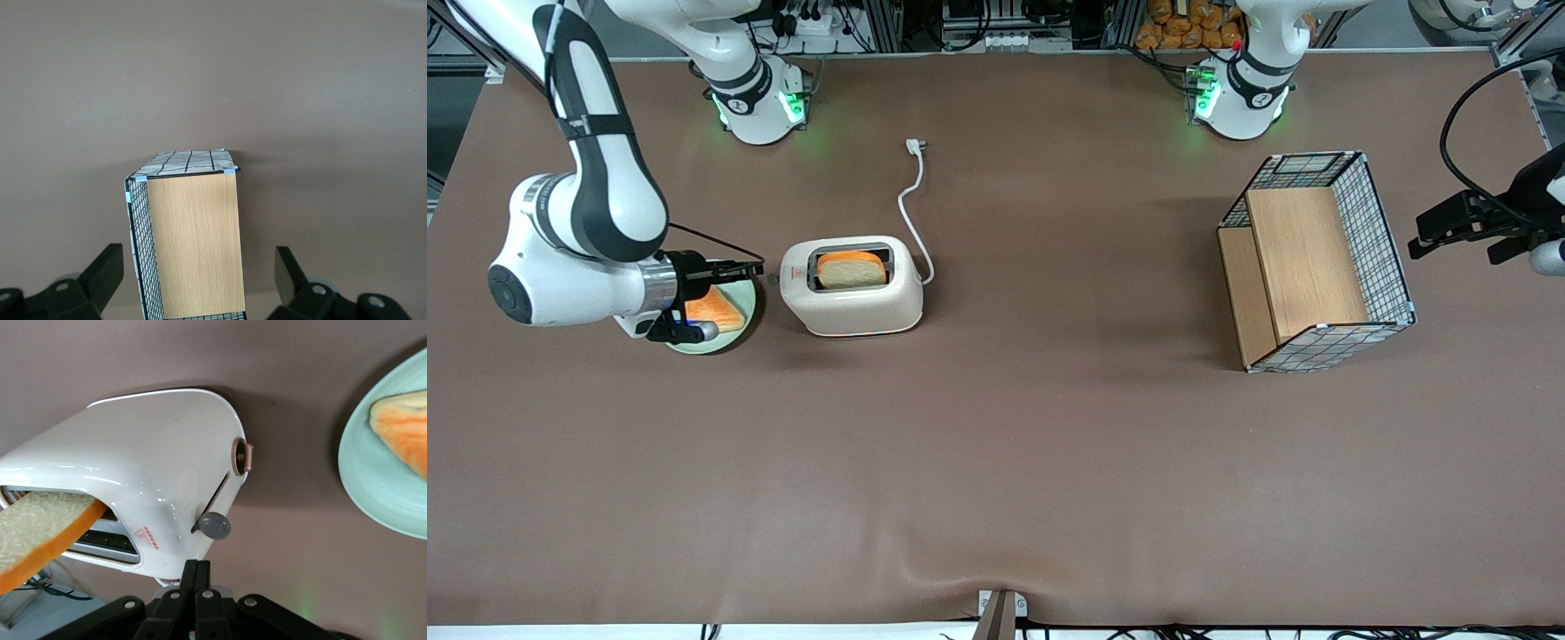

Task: Press toaster button with right arm

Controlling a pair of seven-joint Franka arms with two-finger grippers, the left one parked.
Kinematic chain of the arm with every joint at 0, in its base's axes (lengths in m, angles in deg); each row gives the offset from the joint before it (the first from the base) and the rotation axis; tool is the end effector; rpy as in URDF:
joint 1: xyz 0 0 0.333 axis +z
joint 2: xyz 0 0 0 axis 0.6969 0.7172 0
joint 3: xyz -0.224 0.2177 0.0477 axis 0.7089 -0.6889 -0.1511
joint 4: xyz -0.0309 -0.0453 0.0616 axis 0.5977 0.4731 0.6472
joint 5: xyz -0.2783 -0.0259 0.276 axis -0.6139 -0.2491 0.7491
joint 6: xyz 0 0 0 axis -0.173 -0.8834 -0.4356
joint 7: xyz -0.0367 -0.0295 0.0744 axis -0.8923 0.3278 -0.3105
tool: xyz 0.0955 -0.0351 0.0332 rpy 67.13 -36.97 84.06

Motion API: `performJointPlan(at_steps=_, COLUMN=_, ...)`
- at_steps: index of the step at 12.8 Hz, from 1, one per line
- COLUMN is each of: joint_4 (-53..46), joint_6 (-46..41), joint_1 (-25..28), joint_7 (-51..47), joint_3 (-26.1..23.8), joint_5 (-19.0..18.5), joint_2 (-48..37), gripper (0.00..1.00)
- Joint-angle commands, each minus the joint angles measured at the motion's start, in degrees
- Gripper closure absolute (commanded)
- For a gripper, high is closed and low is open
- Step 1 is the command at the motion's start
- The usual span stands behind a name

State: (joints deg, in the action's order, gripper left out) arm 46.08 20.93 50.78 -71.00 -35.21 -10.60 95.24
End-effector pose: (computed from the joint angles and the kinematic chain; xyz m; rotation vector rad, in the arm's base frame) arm 0.5365 0.0513 0.3195 -2.6338 0.0628 0.6783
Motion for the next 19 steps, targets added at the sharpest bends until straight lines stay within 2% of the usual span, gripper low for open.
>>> performJointPlan(at_steps=1, joint_4=1.9, joint_6=2.0, joint_1=-1.2, joint_7=3.0, joint_3=-0.4, joint_5=2.0, joint_2=0.0, gripper=1.00)
performJointPlan(at_steps=4, joint_4=2.4, joint_6=3.2, joint_1=-1.1, joint_7=3.8, joint_3=-0.4, joint_5=4.0, joint_2=0.7, gripper=1.00)
performJointPlan(at_steps=14, joint_4=3.9, joint_6=6.5, joint_1=-1.1, joint_7=3.9, joint_3=-0.4, joint_5=5.0, joint_2=3.2, gripper=1.00)
performJointPlan(at_steps=19, joint_4=4.4, joint_6=7.5, joint_1=-2.1, joint_7=8.1, joint_3=-0.4, joint_5=6.7, joint_2=5.3, gripper=1.00)
